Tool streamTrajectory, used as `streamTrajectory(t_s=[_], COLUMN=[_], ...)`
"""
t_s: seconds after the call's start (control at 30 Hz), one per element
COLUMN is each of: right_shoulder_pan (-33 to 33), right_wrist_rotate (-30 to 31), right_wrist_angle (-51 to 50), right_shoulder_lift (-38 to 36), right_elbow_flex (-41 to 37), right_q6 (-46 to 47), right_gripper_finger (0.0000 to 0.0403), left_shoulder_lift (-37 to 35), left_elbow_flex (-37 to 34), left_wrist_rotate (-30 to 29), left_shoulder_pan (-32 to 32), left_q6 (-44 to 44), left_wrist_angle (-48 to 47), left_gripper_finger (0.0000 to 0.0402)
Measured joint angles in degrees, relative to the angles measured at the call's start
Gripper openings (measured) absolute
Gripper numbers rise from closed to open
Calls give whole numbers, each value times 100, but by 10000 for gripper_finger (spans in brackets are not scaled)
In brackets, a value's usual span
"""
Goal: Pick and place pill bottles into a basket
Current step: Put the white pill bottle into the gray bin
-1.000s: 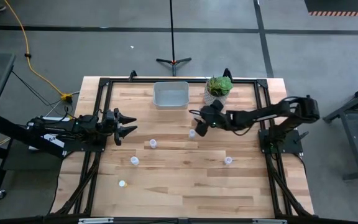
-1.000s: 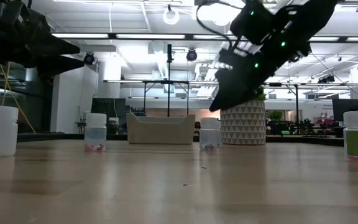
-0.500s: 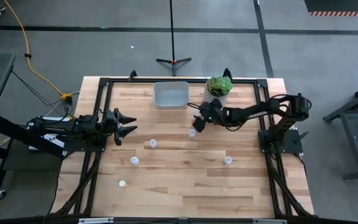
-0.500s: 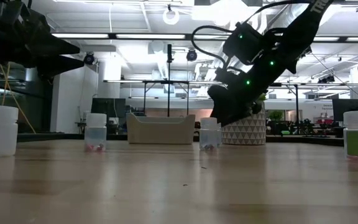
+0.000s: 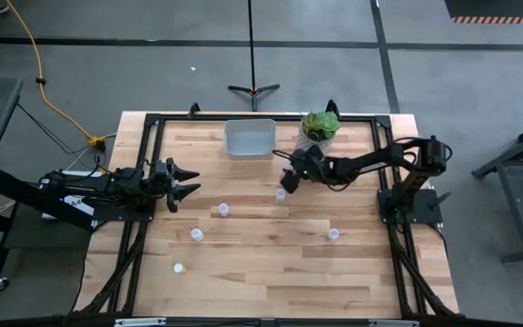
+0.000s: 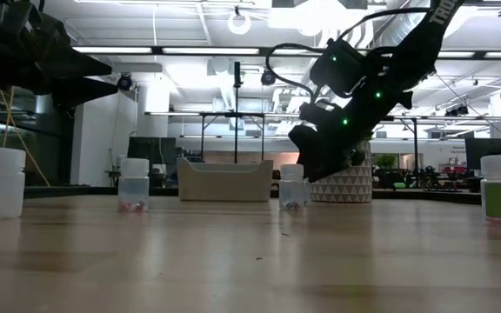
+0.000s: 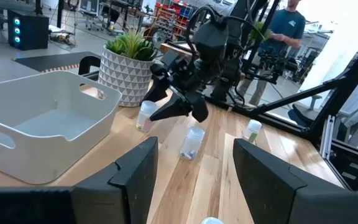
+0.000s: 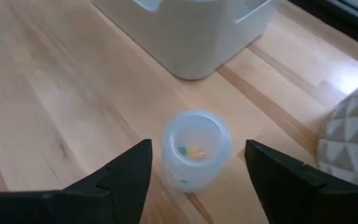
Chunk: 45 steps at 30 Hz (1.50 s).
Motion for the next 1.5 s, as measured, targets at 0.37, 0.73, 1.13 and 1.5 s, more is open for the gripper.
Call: streamTrajectory(t_s=[0.37,0.73,1.13,1.5], right_shoulder_pan=[0,11,9,-653], right_wrist_rotate=[29,35,-131,-618], right_wrist_angle=[250,670,1416,36], right_shoulder_lift=[145,137,111,1146], right_elbow_flex=[0,0,1131,2579], right_q6=[188,274,-905,-1004], right_gripper_finger=[175,135,130,142], left_shoulder_lift=[0,0,0,0], left_elbow_flex=[0,0,0,0], left_wrist_rotate=[2,2,2,3], left_shoulder_pan=[0,0,-1,-2], left_q6=[0,0,0,0], left_wrist_angle=[2,0,0,0], left_gripper_finger=[243,243,243,243])
